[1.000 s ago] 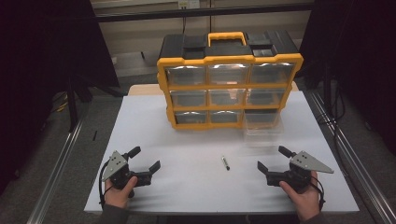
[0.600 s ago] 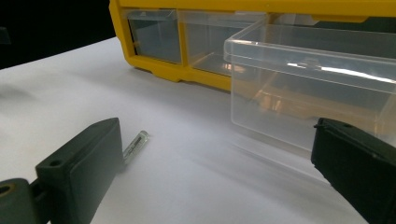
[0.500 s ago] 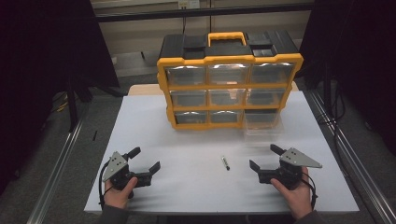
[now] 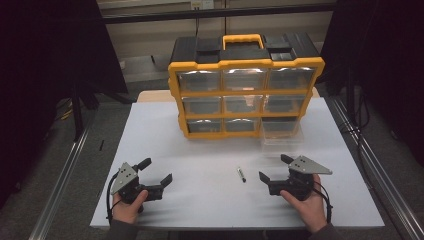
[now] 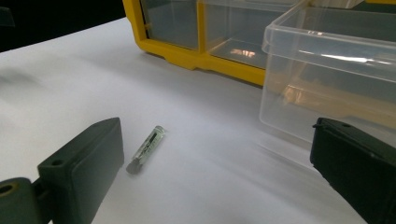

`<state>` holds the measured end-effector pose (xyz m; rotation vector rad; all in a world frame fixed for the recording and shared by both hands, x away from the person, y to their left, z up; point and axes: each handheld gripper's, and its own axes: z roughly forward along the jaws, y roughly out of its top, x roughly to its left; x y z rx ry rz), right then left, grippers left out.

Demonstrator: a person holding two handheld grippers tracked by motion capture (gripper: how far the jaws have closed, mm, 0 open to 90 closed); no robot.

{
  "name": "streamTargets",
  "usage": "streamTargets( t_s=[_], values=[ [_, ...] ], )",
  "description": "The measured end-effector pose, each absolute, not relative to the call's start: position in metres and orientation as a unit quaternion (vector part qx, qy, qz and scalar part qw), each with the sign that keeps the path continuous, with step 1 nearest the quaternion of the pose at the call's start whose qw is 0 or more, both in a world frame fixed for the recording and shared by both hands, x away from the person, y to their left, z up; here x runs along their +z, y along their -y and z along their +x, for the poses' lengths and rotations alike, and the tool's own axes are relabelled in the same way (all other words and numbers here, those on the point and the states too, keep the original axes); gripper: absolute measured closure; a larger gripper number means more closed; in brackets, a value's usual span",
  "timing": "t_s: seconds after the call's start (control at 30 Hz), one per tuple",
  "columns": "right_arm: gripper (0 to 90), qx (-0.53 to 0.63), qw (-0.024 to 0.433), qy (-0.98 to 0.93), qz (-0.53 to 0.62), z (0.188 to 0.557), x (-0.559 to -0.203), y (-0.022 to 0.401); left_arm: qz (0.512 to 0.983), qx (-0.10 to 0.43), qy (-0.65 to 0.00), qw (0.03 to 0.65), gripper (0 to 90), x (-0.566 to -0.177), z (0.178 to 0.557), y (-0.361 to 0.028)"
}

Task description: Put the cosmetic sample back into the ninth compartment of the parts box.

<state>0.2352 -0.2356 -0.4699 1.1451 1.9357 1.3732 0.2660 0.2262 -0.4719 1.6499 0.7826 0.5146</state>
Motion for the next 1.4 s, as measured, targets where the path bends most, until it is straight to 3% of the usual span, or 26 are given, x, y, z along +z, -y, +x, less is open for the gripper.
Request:
streamTargets(
  t_s=[1.07,1.4],
  values=[
    [6.8,0.463,0.187,-0.757,0.421,0.26,-0.478,0.198,0.711,0.213,-0.331,0.582,3.0,-0.473,0.267,-0.225],
    [13.5,0.423,0.177,-0.78,0.426,0.266,-0.479,0.188,0.712,0.214,-0.333,0.58,3.0,-0.473,0.266,-0.225]
  ],
)
